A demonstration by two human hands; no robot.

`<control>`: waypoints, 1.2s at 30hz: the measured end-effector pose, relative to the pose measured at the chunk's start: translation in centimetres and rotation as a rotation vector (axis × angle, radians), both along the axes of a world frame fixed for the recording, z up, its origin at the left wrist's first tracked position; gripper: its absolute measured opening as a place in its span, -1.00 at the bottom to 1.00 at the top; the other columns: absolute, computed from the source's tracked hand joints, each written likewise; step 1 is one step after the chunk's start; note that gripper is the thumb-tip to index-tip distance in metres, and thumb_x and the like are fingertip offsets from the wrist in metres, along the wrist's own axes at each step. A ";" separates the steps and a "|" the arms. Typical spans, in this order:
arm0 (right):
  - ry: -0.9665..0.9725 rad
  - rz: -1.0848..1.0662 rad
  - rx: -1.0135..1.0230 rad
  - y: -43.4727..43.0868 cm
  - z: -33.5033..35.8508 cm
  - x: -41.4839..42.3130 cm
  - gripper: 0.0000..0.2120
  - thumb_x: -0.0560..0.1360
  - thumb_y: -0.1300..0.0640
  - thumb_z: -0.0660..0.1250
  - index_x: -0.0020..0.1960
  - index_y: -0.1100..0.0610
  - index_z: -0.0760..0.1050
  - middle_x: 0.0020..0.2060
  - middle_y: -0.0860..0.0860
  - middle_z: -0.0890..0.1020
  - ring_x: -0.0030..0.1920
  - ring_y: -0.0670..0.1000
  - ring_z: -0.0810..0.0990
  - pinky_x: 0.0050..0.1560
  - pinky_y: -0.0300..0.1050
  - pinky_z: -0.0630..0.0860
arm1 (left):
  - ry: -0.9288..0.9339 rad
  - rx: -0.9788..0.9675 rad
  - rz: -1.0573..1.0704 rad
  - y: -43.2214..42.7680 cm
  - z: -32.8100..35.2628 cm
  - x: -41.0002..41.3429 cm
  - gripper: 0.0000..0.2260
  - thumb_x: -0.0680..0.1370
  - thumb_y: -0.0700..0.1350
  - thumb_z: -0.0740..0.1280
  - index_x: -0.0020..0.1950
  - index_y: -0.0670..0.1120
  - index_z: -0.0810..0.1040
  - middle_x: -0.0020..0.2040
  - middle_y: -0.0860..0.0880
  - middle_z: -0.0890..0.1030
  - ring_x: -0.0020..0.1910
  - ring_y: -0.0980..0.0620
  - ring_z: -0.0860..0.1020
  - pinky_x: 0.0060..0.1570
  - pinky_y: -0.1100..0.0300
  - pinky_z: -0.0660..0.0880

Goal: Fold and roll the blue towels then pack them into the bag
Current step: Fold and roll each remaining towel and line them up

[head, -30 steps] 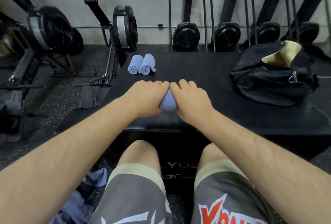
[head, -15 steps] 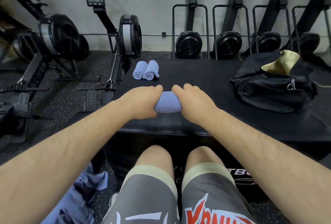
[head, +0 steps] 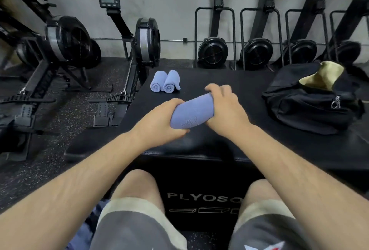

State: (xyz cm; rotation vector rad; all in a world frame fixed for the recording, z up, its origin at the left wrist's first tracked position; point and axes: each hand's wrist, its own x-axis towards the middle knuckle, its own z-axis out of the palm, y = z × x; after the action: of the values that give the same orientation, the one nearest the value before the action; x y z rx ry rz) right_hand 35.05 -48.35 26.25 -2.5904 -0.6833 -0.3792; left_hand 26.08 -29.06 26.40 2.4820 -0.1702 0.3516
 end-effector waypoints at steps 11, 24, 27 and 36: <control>0.579 -0.032 0.808 8.0 -2.6 0.3 -0.27 0.59 -0.18 0.30 0.62 0.00 0.05 0.54 -0.07 0.25 0.42 -0.05 0.41 0.26 -0.16 0.40 | -0.174 -0.294 0.198 -1.5 -4.3 7.5 -0.72 0.57 -0.04 0.29 0.28 -0.01 0.43 0.18 0.04 0.46 0.04 0.09 0.49 -0.07 0.34 0.39; 0.693 -0.076 1.009 14.4 -5.5 17.2 -0.71 0.43 0.13 0.35 0.15 0.03 0.45 -0.17 0.01 0.67 -0.21 -0.02 0.62 -0.16 -0.07 0.60 | -0.204 -0.226 0.051 8.4 -9.2 21.8 -0.46 0.45 -0.03 0.44 0.40 0.06 0.40 0.28 0.22 0.48 0.31 0.16 0.45 0.31 0.09 0.40; 0.660 -0.158 0.953 16.1 -6.5 22.2 -0.71 0.41 0.12 0.35 0.06 0.13 0.35 -0.21 0.00 0.54 -0.28 -0.01 0.47 -0.32 -0.25 0.41 | -0.308 -0.076 0.344 11.0 -10.9 25.5 -0.50 0.43 0.04 0.37 0.37 0.04 0.46 0.33 0.03 0.47 0.33 -0.02 0.41 0.26 -0.16 0.43; 0.320 -0.299 0.580 20.9 -13.6 28.0 -0.60 0.50 -0.19 0.29 -0.05 0.17 0.41 -0.01 0.08 0.49 0.03 0.06 0.42 0.05 -0.01 0.44 | -0.162 -0.061 0.461 13.6 -15.2 30.6 -0.46 0.53 0.13 0.42 0.50 0.17 0.40 0.63 -0.10 0.09 0.61 -0.18 0.04 0.43 -0.19 0.31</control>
State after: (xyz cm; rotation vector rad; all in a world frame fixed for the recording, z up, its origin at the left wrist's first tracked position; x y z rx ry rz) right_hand 63.09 -27.43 12.68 -2.1168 -0.0509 -0.2026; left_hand 56.72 -15.50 11.16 2.4127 0.3488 0.7382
